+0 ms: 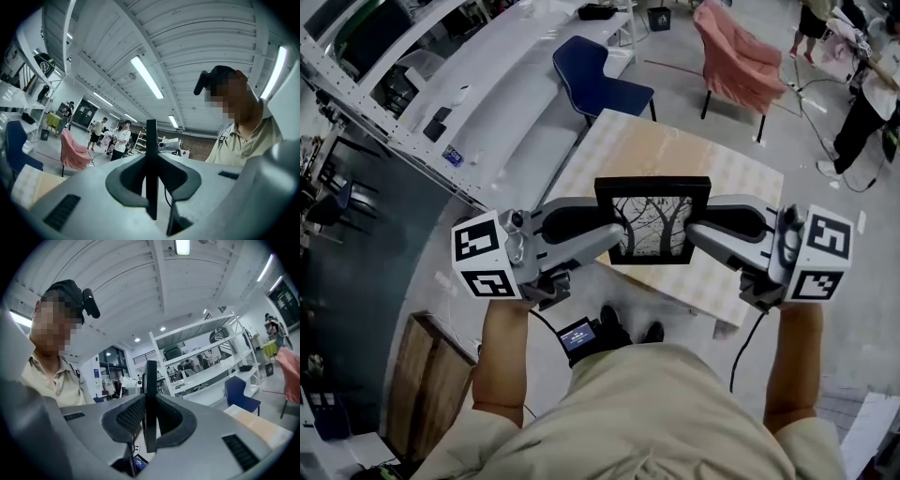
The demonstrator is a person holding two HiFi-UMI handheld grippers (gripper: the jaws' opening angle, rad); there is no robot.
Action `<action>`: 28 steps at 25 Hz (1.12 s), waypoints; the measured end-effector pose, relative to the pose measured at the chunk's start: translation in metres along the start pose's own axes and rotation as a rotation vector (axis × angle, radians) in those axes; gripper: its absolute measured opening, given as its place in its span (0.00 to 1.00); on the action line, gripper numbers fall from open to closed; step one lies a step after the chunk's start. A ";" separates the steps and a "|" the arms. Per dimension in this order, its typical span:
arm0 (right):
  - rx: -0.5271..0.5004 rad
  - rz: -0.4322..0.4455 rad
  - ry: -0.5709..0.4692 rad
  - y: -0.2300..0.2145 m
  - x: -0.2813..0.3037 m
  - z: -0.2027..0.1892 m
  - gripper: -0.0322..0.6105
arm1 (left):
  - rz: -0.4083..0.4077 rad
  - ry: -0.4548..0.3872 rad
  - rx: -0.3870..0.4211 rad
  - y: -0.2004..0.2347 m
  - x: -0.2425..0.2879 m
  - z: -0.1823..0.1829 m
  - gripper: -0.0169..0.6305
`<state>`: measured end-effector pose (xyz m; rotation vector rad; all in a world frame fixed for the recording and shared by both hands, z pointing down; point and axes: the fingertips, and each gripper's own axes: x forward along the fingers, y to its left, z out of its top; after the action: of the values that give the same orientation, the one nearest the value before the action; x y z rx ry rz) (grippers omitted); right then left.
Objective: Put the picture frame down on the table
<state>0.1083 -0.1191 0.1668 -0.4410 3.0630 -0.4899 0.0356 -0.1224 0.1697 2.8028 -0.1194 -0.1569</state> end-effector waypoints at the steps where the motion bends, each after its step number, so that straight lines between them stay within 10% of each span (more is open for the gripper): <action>1: 0.002 -0.005 0.001 -0.001 0.000 -0.001 0.15 | -0.001 -0.001 -0.003 0.002 0.000 -0.001 0.13; 28: 0.139 -0.105 0.031 -0.177 0.060 -0.004 0.15 | -0.022 0.042 -0.140 0.191 0.004 0.003 0.13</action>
<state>0.0988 -0.2959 0.2269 -0.5969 3.0205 -0.7142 0.0264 -0.3038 0.2293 2.6663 -0.0654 -0.1064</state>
